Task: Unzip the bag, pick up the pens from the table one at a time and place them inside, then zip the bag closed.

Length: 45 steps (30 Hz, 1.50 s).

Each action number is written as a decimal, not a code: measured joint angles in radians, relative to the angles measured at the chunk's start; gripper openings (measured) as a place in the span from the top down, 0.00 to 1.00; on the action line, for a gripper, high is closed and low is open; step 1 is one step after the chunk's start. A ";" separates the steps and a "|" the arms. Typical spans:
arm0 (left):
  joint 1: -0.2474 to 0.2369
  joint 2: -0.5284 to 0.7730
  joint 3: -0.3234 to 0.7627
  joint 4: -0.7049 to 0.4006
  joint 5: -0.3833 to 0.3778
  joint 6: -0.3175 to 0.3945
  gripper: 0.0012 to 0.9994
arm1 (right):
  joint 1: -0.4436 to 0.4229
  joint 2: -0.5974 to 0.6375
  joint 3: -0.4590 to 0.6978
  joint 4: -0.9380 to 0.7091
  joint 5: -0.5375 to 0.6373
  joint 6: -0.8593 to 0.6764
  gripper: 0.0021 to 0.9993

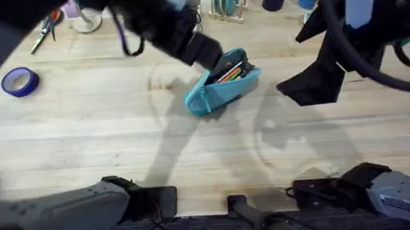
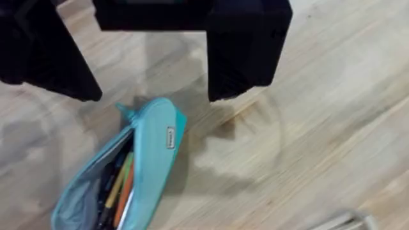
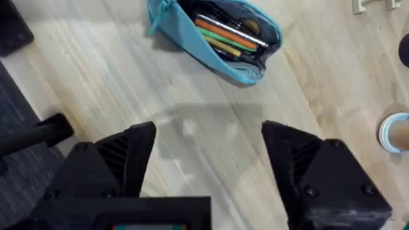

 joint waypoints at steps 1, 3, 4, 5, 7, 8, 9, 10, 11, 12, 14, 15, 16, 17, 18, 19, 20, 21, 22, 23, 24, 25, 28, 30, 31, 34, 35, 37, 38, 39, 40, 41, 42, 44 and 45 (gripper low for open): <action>0.014 -0.026 -0.029 0.012 0.000 -0.003 0.00 | 0.000 0.000 0.000 0.000 0.000 0.000 0.00; 0.040 -0.075 -0.076 0.032 0.002 -0.005 0.00 | 0.000 0.000 0.000 0.000 0.000 0.000 0.00; 0.054 -0.099 -0.095 0.040 0.004 -0.004 0.00 | 0.000 0.000 0.000 0.000 0.000 0.000 0.00; 0.065 -0.119 -0.111 0.046 0.005 -0.003 0.00 | 0.000 0.000 0.000 0.000 0.000 0.000 0.00; 0.082 -0.158 -0.141 0.058 0.009 -0.001 0.00 | 0.000 0.000 0.000 0.000 0.000 0.000 0.00; 0.088 -0.173 -0.154 0.065 0.011 -0.001 0.00 | 0.000 0.000 0.000 0.000 0.000 0.000 0.00; 0.093 -0.184 -0.167 0.070 0.012 0.000 0.00 | 0.000 0.000 0.000 0.000 0.000 0.000 0.00; 0.098 -0.194 -0.182 0.074 0.015 0.000 0.00 | 0.000 0.000 0.000 0.000 0.000 0.000 0.00; 0.102 -0.200 -0.194 0.074 0.020 0.000 0.00 | 0.000 0.000 0.000 0.000 0.000 0.000 0.00; 0.107 -0.204 -0.207 0.074 0.027 0.002 0.00 | 0.000 0.000 0.000 0.000 0.000 0.000 0.00; 0.112 -0.205 -0.227 0.074 0.041 0.008 0.00 | 0.000 0.000 0.000 0.000 0.000 0.003 0.00; 0.112 -0.205 -0.238 0.072 0.052 0.015 0.00 | 0.000 0.000 0.000 0.000 0.000 0.003 0.00; 0.112 -0.204 -0.245 0.067 0.060 0.021 0.00 | 0.000 0.000 0.000 0.000 0.000 0.003 0.00; 0.111 -0.204 -0.251 0.063 0.067 0.027 0.00 | 0.000 0.000 0.000 0.000 0.000 0.003 0.00; 0.111 -0.204 -0.254 0.059 0.074 0.032 0.00 | 0.000 0.000 0.000 0.000 0.000 0.003 0.00; 0.111 -0.204 -0.255 0.059 0.080 0.035 0.00 | 0.000 0.000 0.000 0.000 0.000 0.003 0.00; 0.111 -0.204 -0.256 0.059 0.082 0.037 0.00 | 0.000 0.000 0.000 0.000 0.000 0.003 0.00; 0.111 -0.204 -0.256 0.059 0.083 0.040 0.00 | 0.000 0.000 0.000 0.000 0.000 0.003 0.00; 0.111 -0.204 -0.256 0.059 0.082 0.041 0.00 | 0.000 0.000 0.000 0.000 0.000 0.003 0.00; 0.111 -0.204 -0.256 0.059 0.082 0.041 0.00 | 0.000 0.000 0.000 0.000 0.000 0.003 0.00; 0.111 -0.204 -0.256 0.059 0.082 0.041 0.00 | 0.000 0.000 0.000 0.000 0.000 0.003 0.00; 0.111 -0.204 -0.256 0.059 0.082 0.041 0.00 | 0.000 0.000 0.000 0.000 0.000 0.003 0.00; 0.111 -0.204 -0.256 0.058 0.079 0.042 0.00 | 0.000 0.000 0.000 0.000 0.000 0.003 0.00; 0.111 -0.204 -0.256 0.056 0.079 0.044 0.00 | 0.000 0.000 0.000 0.000 0.000 0.003 0.00; 0.111 -0.204 -0.256 0.055 0.079 0.044 0.00 | 0.000 0.000 0.000 0.000 0.000 0.003 0.00; 0.111 -0.204 -0.256 0.056 0.079 0.049 0.00 | 0.000 0.000 0.000 0.000 0.000 0.003 0.00; 0.112 -0.204 -0.256 0.055 0.079 0.062 0.00 | 0.000 0.000 0.000 0.000 0.000 0.003 0.00; 0.112 -0.204 -0.257 0.051 0.089 0.105 0.00 | 0.000 0.000 0.000 0.000 0.000 0.003 0.00; 0.112 -0.204 -0.259 0.047 0.098 0.130 0.00 | 0.000 0.000 0.000 0.000 0.000 0.003 0.00; 0.112 -0.204 -0.265 0.045 0.114 0.164 0.00 | 0.000 0.000 0.000 0.000 0.000 0.003 0.00; 0.112 -0.204 -0.271 0.044 0.129 0.197 0.00 | 0.000 0.000 0.000 0.000 0.000 0.003 0.00; 0.112 -0.204 -0.281 0.044 0.143 0.227 0.00 | 0.000 0.000 0.000 0.000 0.000 0.003 0.00; 0.112 -0.204 -0.292 0.043 0.156 0.258 0.00 | 0.000 0.000 0.000 0.000 0.000 0.003 0.00; 0.115 -0.204 -0.320 0.044 0.180 0.307 0.00 | 0.000 0.000 0.000 0.000 0.000 0.003 0.00; 0.121 -0.204 -0.335 0.045 0.192 0.327 0.00 | 0.000 0.000 0.000 0.000 0.000 0.003 0.00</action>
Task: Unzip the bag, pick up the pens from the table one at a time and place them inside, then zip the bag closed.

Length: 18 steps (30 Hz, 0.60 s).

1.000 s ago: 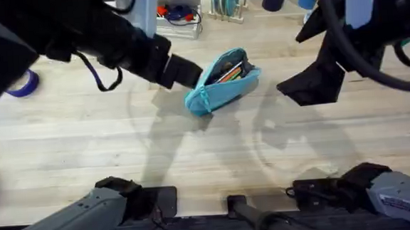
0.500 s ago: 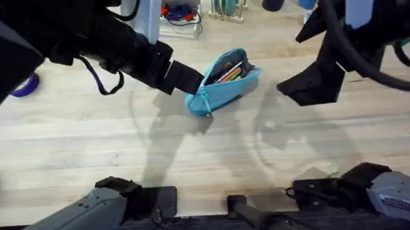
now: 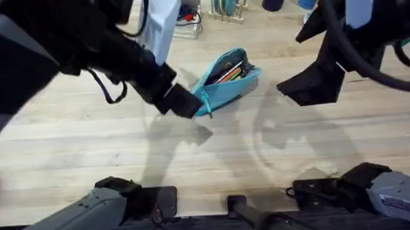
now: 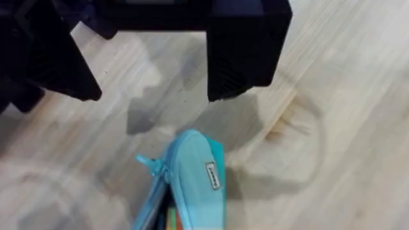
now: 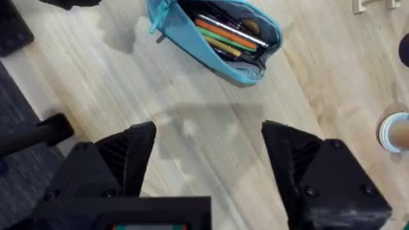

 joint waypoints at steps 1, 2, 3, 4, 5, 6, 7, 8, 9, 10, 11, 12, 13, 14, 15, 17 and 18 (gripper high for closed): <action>0.011 0.000 -0.019 0.000 0.017 0.025 0.00 | 0.000 0.000 0.000 0.000 0.000 0.000 0.00; 0.024 0.000 -0.035 0.000 0.035 0.048 0.00 | 0.000 0.000 0.000 0.000 0.000 0.000 0.00; 0.042 0.000 -0.051 0.000 0.057 0.073 0.00 | 0.000 0.000 0.000 0.000 0.000 0.000 0.00; 0.063 0.000 -0.069 0.000 0.082 0.102 0.00 | 0.000 0.000 0.000 0.000 0.000 0.000 0.00; 0.085 0.000 -0.085 0.000 0.108 0.131 0.00 | 0.000 0.000 0.000 0.000 0.000 0.000 0.00; 0.110 0.000 -0.101 0.000 0.138 0.163 0.00 | 0.000 0.000 0.000 0.000 0.000 0.000 0.00; 0.139 0.000 -0.118 0.001 0.170 0.197 0.00 | 0.000 0.000 0.000 0.000 0.000 0.000 0.00; 0.168 0.000 -0.134 0.001 0.202 0.230 0.00 | 0.000 0.000 0.000 0.000 0.000 0.000 0.00; 0.197 0.000 -0.149 0.001 0.232 0.260 0.00 | 0.000 0.000 0.000 0.000 0.000 0.000 0.00; 0.230 0.000 -0.164 0.001 0.263 0.293 0.00 | 0.000 0.000 0.000 0.000 0.000 0.000 0.00; 0.260 0.000 -0.175 0.001 0.291 0.321 0.00 | 0.000 0.000 0.000 0.000 0.000 0.000 0.00; 0.289 0.000 -0.186 0.001 0.317 0.349 0.00 | 0.000 0.000 0.000 0.000 0.000 0.000 0.00; 0.320 0.000 -0.197 0.003 0.345 0.378 0.00 | 0.000 0.000 0.000 0.000 0.000 0.000 0.00; 0.348 0.000 -0.208 0.004 0.368 0.405 0.00 | 0.000 0.000 0.000 0.000 0.000 0.000 0.00; 0.374 0.000 -0.219 0.003 0.390 0.430 0.00 | 0.000 0.000 0.000 0.000 0.000 0.000 0.00; 0.419 0.000 -0.243 0.002 0.426 0.481 0.00 | 0.000 0.000 0.000 0.000 0.000 0.000 0.00; 0.434 0.000 -0.254 -0.001 0.440 0.506 0.00 | 0.000 0.000 0.000 0.000 -0.001 0.000 0.00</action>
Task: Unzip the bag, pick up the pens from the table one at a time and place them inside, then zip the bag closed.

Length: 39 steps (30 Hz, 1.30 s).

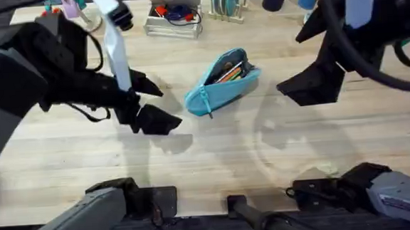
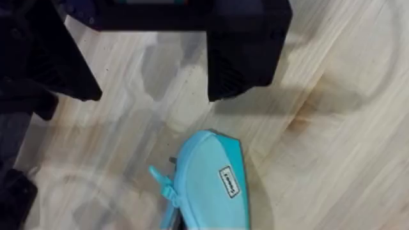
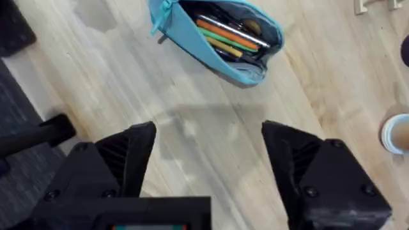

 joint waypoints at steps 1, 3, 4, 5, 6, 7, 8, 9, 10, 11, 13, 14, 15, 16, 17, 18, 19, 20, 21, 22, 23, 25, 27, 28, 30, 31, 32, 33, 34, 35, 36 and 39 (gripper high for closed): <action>0.016 0.000 -0.015 0.000 0.015 0.029 0.00 | 0.000 0.000 0.000 0.000 -0.002 0.000 0.00; 0.038 0.000 -0.045 0.000 0.039 0.086 0.00 | 0.000 0.000 0.000 -0.001 -0.013 0.000 0.00; 0.049 0.000 -0.063 -0.001 0.053 0.121 0.00 | 0.000 0.000 0.000 -0.001 -0.022 0.000 0.00; 0.058 0.000 -0.079 -0.001 0.066 0.152 0.00 | 0.000 0.000 0.000 -0.001 -0.030 0.000 0.00; 0.068 0.000 -0.097 -0.001 0.082 0.190 0.00 | 0.000 0.000 0.000 -0.001 -0.042 0.000 0.00; 0.077 0.000 -0.112 -0.001 0.098 0.227 0.00 | 0.000 0.000 0.000 -0.002 -0.056 0.000 0.00; 0.087 0.000 -0.128 -0.003 0.113 0.268 0.00 | 0.000 0.000 0.000 -0.002 -0.075 0.001 0.00; 0.096 0.000 -0.140 -0.004 0.125 0.305 0.00 | 0.000 0.000 0.000 -0.001 -0.094 0.001 0.00; 0.105 0.000 -0.150 -0.003 0.136 0.347 0.00 | 0.000 0.000 0.000 -0.001 -0.114 0.002 0.00; 0.111 0.000 -0.156 -0.003 0.141 0.380 0.00 | 0.000 0.000 0.000 -0.002 -0.133 0.003 0.00; 0.122 0.000 -0.164 0.007 0.153 0.442 0.00 | 0.000 0.000 0.000 -0.002 -0.161 0.007 0.00; 0.124 0.000 -0.166 0.015 0.155 0.466 0.00 | 0.000 0.000 0.000 -0.002 -0.172 0.012 0.00; 0.123 0.000 -0.166 0.021 0.156 0.481 0.00 | 0.000 0.000 0.000 -0.002 -0.181 0.019 0.00; 0.123 0.000 -0.166 0.026 0.156 0.497 0.00 | 0.000 0.000 0.000 -0.002 -0.187 0.031 0.00; 0.123 0.000 -0.166 0.027 0.156 0.510 0.00 | 0.000 0.000 0.000 -0.002 -0.193 0.043 0.00; 0.123 0.000 -0.166 0.027 0.156 0.518 0.00 | 0.000 0.000 0.000 -0.002 -0.197 0.060 0.00; 0.123 0.000 -0.167 0.027 0.156 0.526 0.00 | 0.000 0.000 0.000 -0.002 -0.202 0.077 0.00; 0.123 0.000 -0.167 0.027 0.156 0.532 0.00 | 0.000 0.000 0.000 -0.002 -0.204 0.093 0.00; 0.123 0.000 -0.167 0.027 0.156 0.537 0.00 | 0.000 0.000 0.000 -0.002 -0.207 0.112 0.00; 0.123 0.000 -0.167 0.027 0.156 0.541 0.00 | 0.000 0.000 0.000 -0.001 -0.210 0.129 0.00; 0.123 0.000 -0.167 0.027 0.156 0.544 0.00 | 0.000 0.000 0.000 -0.001 -0.210 0.143 0.00; 0.123 0.000 -0.167 0.027 0.157 0.548 0.00 | 0.000 0.000 0.000 0.000 -0.211 0.166 0.00; 0.123 0.000 -0.167 0.027 0.157 0.551 0.00 | 0.000 0.000 0.000 0.000 -0.211 0.193 0.00; 0.123 0.000 -0.167 0.027 0.157 0.552 0.00 | 0.000 0.001 0.000 0.002 -0.212 0.211 0.00; 0.123 0.000 -0.167 0.027 0.157 0.555 0.00 | 0.000 0.006 0.000 0.007 -0.214 0.254 0.00; 0.123 0.000 -0.167 0.027 0.157 0.555 0.00 | 0.000 0.011 0.000 0.007 -0.214 0.274 0.00; 0.123 0.000 -0.167 0.027 0.157 0.555 0.00 | 0.000 0.019 0.000 0.007 -0.214 0.298 0.00; 0.123 0.000 -0.167 0.027 0.157 0.555 0.00 | 0.000 0.029 0.000 0.008 -0.211 0.325 0.00; 0.123 0.000 -0.167 0.027 0.157 0.555 0.00 | 0.002 0.042 0.000 0.011 -0.202 0.359 0.00; 0.123 0.000 -0.167 0.027 0.157 0.555 0.00 | 0.006 0.054 0.000 0.015 -0.187 0.387 0.00; 0.123 0.000 -0.167 0.027 0.157 0.555 0.00 | 0.011 0.064 0.000 0.020 -0.170 0.413 0.00; 0.123 0.000 -0.167 0.027 0.157 0.555 0.00 | 0.037 0.082 0.000 0.043 -0.096 0.493 0.00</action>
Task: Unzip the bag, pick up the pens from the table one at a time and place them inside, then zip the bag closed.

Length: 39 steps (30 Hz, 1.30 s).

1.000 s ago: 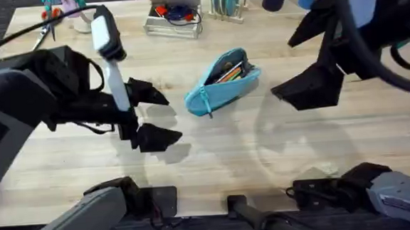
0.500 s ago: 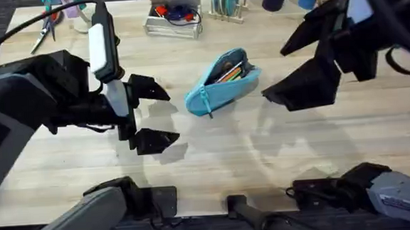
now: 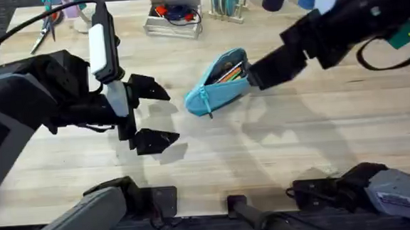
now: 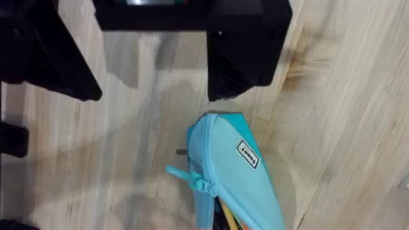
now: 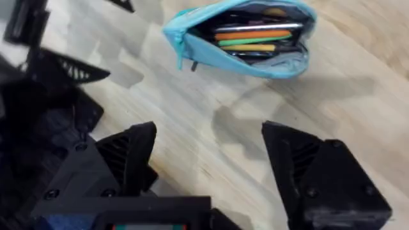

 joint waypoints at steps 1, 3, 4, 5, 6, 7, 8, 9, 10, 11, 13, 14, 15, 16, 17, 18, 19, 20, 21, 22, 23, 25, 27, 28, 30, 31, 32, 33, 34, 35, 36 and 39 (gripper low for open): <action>0.000 0.000 0.000 0.000 0.000 0.000 0.00 | 0.011 0.001 0.000 0.009 0.025 0.032 0.00; 0.000 0.000 0.000 0.000 0.000 0.000 0.00 | 0.030 0.001 0.000 0.016 0.064 0.095 0.00; 0.000 0.000 0.000 0.000 0.000 0.000 0.00 | 0.039 0.001 0.000 0.017 0.080 0.127 0.00; 0.000 0.000 0.000 0.000 0.000 0.000 0.00 | 0.047 0.001 0.000 0.019 0.092 0.158 0.00; 0.000 0.000 0.000 0.000 0.000 0.000 0.00 | 0.055 0.001 0.000 0.022 0.103 0.187 0.00; 0.000 0.000 0.000 0.000 0.000 0.000 0.00 | 0.066 0.001 0.000 0.028 0.113 0.217 0.00; 0.000 0.000 0.000 0.000 0.000 0.000 0.00 | 0.076 0.001 0.000 0.033 0.124 0.240 0.00; 0.000 0.000 0.000 0.000 0.000 0.000 0.00 | 0.089 0.001 0.000 0.036 0.138 0.266 0.00; 0.000 0.000 0.000 0.000 0.000 0.000 0.00 | 0.101 0.001 0.000 0.037 0.154 0.287 0.00; 0.000 0.000 0.000 0.000 0.000 0.000 0.00 | 0.117 0.001 0.000 0.036 0.177 0.311 0.00; 0.000 0.000 0.000 0.000 0.000 0.000 0.00 | 0.147 0.001 0.000 0.036 0.218 0.359 0.00; 0.000 0.000 0.000 0.000 0.000 0.000 0.00 | 0.162 0.001 0.000 0.036 0.238 0.391 0.00; 0.000 0.000 0.000 0.000 0.000 0.000 0.00 | 0.173 0.001 0.000 0.036 0.253 0.420 0.00; 0.000 0.000 0.000 0.000 0.000 0.000 0.00 | 0.187 0.001 0.000 0.036 0.266 0.456 0.00; 0.000 0.000 0.000 0.000 0.000 0.000 0.00 | 0.197 0.001 0.000 0.036 0.277 0.486 0.00; 0.000 0.000 0.000 0.000 0.000 0.000 0.00 | 0.208 0.001 0.000 0.036 0.285 0.517 0.00; 0.000 0.000 0.000 0.000 0.000 0.000 0.00 | 0.216 0.001 0.000 0.036 0.291 0.542 0.00; 0.000 0.000 0.000 0.000 0.000 0.000 0.00 | 0.226 0.001 0.000 0.036 0.301 0.570 0.00; 0.000 0.000 0.000 0.000 0.000 0.000 0.00 | 0.234 0.001 0.000 0.035 0.310 0.591 0.00; 0.000 0.000 0.000 0.000 0.000 0.000 0.00 | 0.244 0.001 0.000 0.034 0.323 0.613 0.00; 0.000 0.000 0.000 0.000 0.000 0.000 0.00 | 0.253 0.001 0.000 0.032 0.336 0.631 0.00; 0.000 0.000 0.000 0.000 0.000 0.000 0.00 | 0.272 0.001 0.000 0.031 0.358 0.666 0.00; 0.000 0.000 0.000 -0.001 0.000 0.000 0.00 | 0.292 0.001 0.000 0.031 0.371 0.699 0.00; 0.000 0.000 0.000 -0.003 0.000 0.000 0.00 | 0.301 0.001 0.000 0.031 0.376 0.711 0.00; 0.000 0.000 0.000 -0.005 0.000 0.000 0.00 | 0.322 0.002 0.000 0.031 0.385 0.736 0.00; 0.000 0.000 0.000 -0.005 0.000 0.000 0.00 | 0.330 0.003 0.000 0.031 0.386 0.746 0.00; 0.000 0.000 0.000 -0.005 0.000 0.000 0.00 | 0.339 0.005 0.000 0.031 0.389 0.757 0.00; 0.000 0.000 0.000 -0.005 0.000 0.000 0.00 | 0.347 0.010 0.000 0.031 0.390 0.766 0.00; 0.000 0.000 0.000 -0.005 0.000 0.000 0.00 | 0.356 0.017 0.000 0.031 0.391 0.773 0.00; 0.000 0.000 0.000 -0.005 0.000 0.000 0.00 | 0.362 0.024 0.000 0.031 0.392 0.777 0.00; 0.000 0.000 0.000 -0.005 0.000 0.000 0.00 | 0.370 0.035 0.000 0.031 0.393 0.781 0.00; 0.000 0.000 0.000 -0.005 0.000 0.000 0.00 | 0.386 0.067 0.000 0.032 0.393 0.795 0.00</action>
